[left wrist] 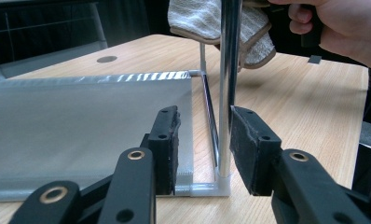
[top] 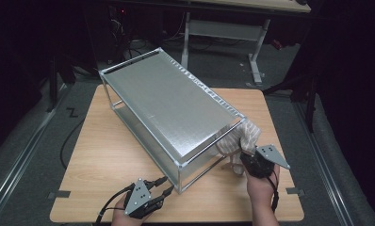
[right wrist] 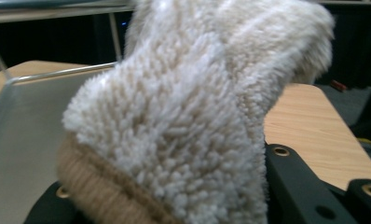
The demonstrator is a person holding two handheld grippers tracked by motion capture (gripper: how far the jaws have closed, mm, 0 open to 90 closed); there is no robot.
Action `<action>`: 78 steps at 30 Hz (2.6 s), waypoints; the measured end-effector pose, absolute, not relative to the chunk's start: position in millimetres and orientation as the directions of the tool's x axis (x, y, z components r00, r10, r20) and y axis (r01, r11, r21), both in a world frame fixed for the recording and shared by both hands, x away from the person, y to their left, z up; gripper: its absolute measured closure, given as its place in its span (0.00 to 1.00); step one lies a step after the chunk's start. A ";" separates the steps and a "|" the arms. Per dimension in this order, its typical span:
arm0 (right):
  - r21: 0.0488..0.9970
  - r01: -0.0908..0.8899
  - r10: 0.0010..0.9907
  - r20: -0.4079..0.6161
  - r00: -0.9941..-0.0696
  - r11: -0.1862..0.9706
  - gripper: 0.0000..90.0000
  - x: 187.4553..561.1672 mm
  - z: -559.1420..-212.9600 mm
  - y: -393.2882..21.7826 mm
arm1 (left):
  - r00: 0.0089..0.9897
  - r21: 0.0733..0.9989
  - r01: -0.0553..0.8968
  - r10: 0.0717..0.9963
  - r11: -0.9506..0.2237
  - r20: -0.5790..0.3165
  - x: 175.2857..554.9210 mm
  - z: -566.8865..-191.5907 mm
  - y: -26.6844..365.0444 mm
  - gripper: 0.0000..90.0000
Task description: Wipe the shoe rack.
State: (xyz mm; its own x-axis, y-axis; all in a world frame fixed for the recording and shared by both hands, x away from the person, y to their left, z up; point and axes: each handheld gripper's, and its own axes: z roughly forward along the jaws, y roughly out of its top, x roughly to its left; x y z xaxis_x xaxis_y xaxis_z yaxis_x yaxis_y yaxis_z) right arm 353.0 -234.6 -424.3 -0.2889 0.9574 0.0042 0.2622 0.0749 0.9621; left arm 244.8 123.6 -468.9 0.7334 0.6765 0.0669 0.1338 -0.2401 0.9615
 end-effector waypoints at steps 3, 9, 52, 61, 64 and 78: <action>0.960 0.261 0.945 -0.007 -0.327 0.097 0.77 347.0 -425.1 -224.4 | 0.727 0.964 0.145 0.684 -0.221 0.047 245.0 -466.8 126.1 0.67; 0.962 0.225 0.909 -0.046 -0.415 0.152 0.77 323.9 -422.5 -200.3 | 0.730 0.969 0.130 0.682 -0.209 0.049 249.3 -462.7 127.5 0.64; 0.927 0.094 0.752 -0.231 -0.617 0.362 0.77 276.7 -421.2 -131.8 | 0.632 0.975 0.151 0.774 -0.160 0.029 265.3 -460.6 151.7 0.62; 0.948 0.156 0.838 -0.161 -0.522 0.279 0.77 307.2 -414.4 -167.1 | 0.623 0.973 0.160 0.781 -0.169 0.033 257.3 -462.3 157.6 0.62; 0.950 0.172 0.857 -0.145 -0.494 0.260 0.77 317.4 -414.7 -176.0 | 0.618 0.972 0.162 0.785 -0.169 0.034 255.2 -463.0 160.3 0.62; 0.951 0.161 0.853 -0.153 -0.499 0.265 0.77 325.6 -410.1 -174.2 | 0.639 0.972 0.164 0.769 -0.170 0.027 246.4 -461.8 161.3 0.61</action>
